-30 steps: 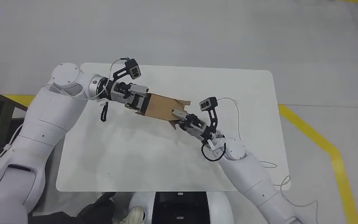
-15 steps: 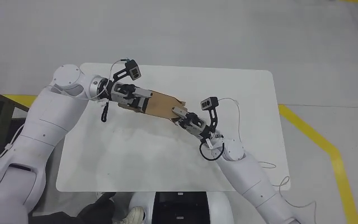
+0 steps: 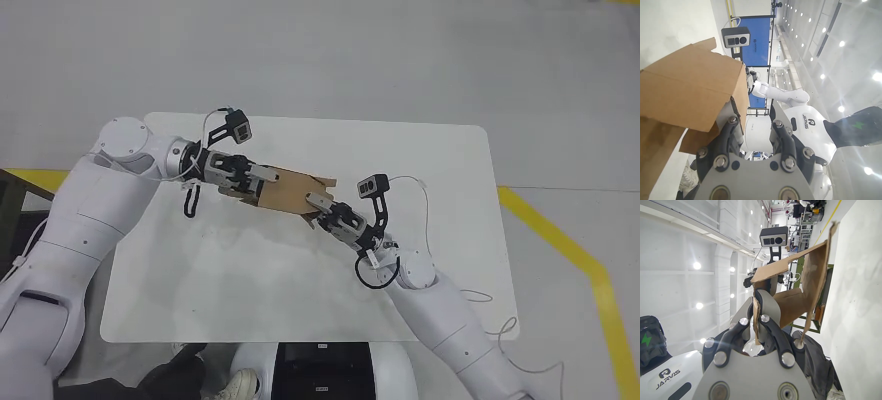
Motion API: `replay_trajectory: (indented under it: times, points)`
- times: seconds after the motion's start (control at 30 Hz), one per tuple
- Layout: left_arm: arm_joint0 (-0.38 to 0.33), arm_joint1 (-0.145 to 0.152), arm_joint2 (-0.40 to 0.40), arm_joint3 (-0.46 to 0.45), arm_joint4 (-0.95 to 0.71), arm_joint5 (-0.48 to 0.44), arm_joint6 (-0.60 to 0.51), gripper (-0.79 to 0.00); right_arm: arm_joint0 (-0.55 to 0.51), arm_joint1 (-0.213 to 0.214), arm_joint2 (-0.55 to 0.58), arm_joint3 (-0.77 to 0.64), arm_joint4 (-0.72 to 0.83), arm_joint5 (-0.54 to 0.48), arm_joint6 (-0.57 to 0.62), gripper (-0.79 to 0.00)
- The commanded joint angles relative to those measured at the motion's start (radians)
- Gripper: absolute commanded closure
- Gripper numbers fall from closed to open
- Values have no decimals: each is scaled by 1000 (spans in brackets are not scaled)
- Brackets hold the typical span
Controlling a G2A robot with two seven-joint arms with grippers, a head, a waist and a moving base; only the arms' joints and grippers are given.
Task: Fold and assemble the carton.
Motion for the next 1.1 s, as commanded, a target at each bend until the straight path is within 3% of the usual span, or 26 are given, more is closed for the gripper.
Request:
replay_trajectory:
  times: [0.0, 0.13, 0.47, 0.77, 0.93, 0.97, 1.0, 1.03, 1.07]
  points:
    - [3, -4, -2, 6, -25, 17, -14, -311, -1, -1, 1, -1, 5, 4, 5, 0]
    - [4, -10, -3, 14, -55, 37, -18, -265, -1, -4, 1, 3, 12, 7, 11, 0]
    - [-1, -15, -1, 18, -37, 41, -18, -240, 3, -10, 4, 12, 14, 9, 20, 0]
    - [1, -19, -2, 14, -50, 51, -18, -49, 4, -14, 7, 13, 12, 14, 25, 0]
    - [1, -19, -2, 14, -53, 54, -18, -40, 5, -17, 7, 17, 11, 18, 25, 0]
    - [0, -18, -3, 16, -54, 54, -18, -37, 5, -18, 7, 17, 12, 18, 26, -111]
    - [0, -18, -4, 19, -54, 54, -18, -31, 5, -19, 8, 18, 13, 17, 26, -354]
    - [-1, -18, -4, 21, -55, 53, -18, -18, 5, -19, 9, 18, 14, 15, 26, -659]
    - [-1, -18, -4, 25, -55, 52, -18, -6, 5, -20, 11, 18, 16, 13, 25, -785]
